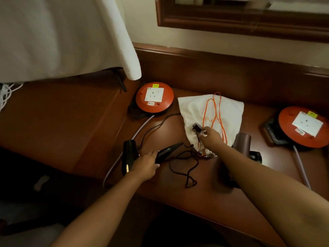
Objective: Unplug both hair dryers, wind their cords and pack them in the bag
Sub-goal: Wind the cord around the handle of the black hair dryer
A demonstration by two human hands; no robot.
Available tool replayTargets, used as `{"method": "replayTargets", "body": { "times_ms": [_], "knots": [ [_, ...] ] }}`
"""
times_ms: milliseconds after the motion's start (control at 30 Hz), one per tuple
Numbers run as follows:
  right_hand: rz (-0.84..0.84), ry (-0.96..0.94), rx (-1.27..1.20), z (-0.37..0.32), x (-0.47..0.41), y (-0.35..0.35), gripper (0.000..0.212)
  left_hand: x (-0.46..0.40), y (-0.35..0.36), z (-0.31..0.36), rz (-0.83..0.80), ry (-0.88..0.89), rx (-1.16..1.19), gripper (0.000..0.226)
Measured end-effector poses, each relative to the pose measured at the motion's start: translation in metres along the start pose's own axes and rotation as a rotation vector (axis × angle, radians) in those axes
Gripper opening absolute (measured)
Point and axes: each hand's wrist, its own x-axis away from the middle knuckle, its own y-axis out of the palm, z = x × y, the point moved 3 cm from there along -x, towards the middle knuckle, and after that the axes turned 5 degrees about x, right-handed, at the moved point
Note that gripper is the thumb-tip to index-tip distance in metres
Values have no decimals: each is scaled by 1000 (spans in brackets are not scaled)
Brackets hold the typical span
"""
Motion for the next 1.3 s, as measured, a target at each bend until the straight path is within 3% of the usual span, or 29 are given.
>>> {"method": "replayTargets", "body": {
  "times_ms": [167, 333, 400, 667, 900, 1100, 1300],
  "knots": [
    [10, -88, -77, -12, 13, -22, 27, 15, -23, 15, 130, 71, -90, 56],
    [-271, -115, -529, -42, 47, -42, 20, 21, -70, 43, 269, 150, -123, 61],
    [-310, -148, -680, -51, 64, -56, 23, 23, -90, 56, 321, 185, -140, 61],
    [-100, -310, -1118, -69, 123, -135, 28, 50, -154, 148, 523, 382, -163, 61],
    [-36, -461, -1179, -83, 195, -207, 28, 82, -200, 217, 642, 510, -58, 48],
    [20, -534, -1291, -81, 233, -226, 19, 114, -235, 247, 817, 625, -182, 49],
    [141, -628, -1117, -92, 259, -239, 28, 130, -266, 259, 925, 631, -209, 39]
  ]
}}
